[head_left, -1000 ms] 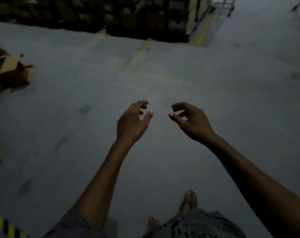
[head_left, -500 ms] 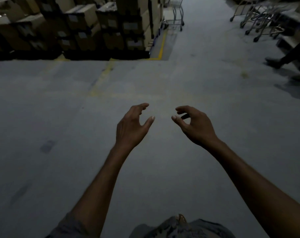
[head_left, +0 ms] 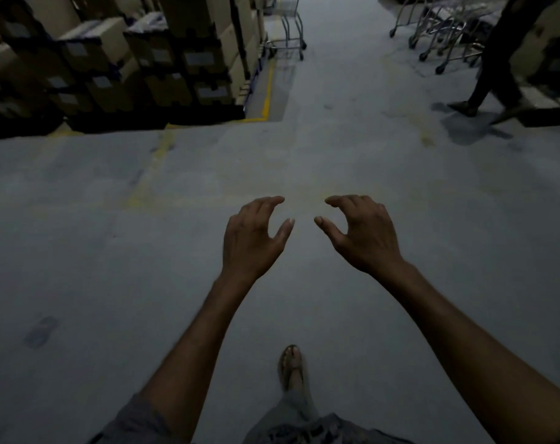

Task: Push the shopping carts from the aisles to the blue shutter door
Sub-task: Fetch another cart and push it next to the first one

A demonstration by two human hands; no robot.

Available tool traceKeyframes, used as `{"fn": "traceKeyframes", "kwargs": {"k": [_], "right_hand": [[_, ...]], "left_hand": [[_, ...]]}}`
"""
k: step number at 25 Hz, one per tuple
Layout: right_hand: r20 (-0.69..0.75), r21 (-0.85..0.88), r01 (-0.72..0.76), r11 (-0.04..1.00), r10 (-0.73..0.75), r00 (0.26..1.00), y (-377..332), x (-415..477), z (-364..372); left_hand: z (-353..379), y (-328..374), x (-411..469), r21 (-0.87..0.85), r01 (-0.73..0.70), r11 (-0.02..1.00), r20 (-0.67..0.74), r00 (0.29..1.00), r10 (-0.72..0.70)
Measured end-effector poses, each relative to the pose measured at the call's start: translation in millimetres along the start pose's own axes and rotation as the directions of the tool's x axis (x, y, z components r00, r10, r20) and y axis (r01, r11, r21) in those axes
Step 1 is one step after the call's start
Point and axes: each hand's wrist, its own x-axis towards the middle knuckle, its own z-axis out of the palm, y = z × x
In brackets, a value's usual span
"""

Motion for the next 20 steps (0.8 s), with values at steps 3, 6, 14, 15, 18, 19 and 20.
{"fn": "traceKeyframes", "kwargs": {"k": [3, 6, 14, 15, 18, 19, 20], "right_hand": [[0.056, 0.102, -0.106, 0.989, 0.101, 0.993, 13.6, 46.4, 22.7], [0.083, 0.138, -0.181, 0.974, 0.171, 0.982, 26.1, 98.1, 37.2], [0.070, 0.220, -0.341, 0.914, 0.334, 0.940, 84.3, 219.8, 63.0], [0.075, 0.237, -0.361, 0.902, 0.353, 0.933, 96.8, 233.5, 67.3], [0.075, 0.315, -0.404, 0.859, 0.401, 0.913, 143.6, 276.9, 81.0], [0.069, 0.334, -0.411, 0.848, 0.412, 0.908, 163.4, 295.0, 85.3], [0.061, 0.348, -0.411, 0.843, 0.417, 0.907, 182.5, 311.7, 89.0]], "left_hand": [[25.5, -12.8, 57.6, -0.118, 0.087, 0.989, 0.062, 0.995, -0.080], [46.1, -29.8, 121.2, -0.178, 0.109, 0.978, 0.124, 0.988, -0.088], [109.8, -52.5, 268.6, -0.253, 0.080, 0.964, 0.225, 0.974, -0.022], [121.7, -52.2, 285.5, -0.263, 0.077, 0.962, 0.235, 0.972, -0.014], [159.8, -44.4, 338.2, -0.279, 0.034, 0.960, 0.231, 0.972, 0.033], [175.4, -40.7, 360.1, -0.276, 0.003, 0.961, 0.216, 0.975, 0.059], [189.9, -37.6, 380.6, -0.268, -0.028, 0.963, 0.199, 0.976, 0.084]]}}
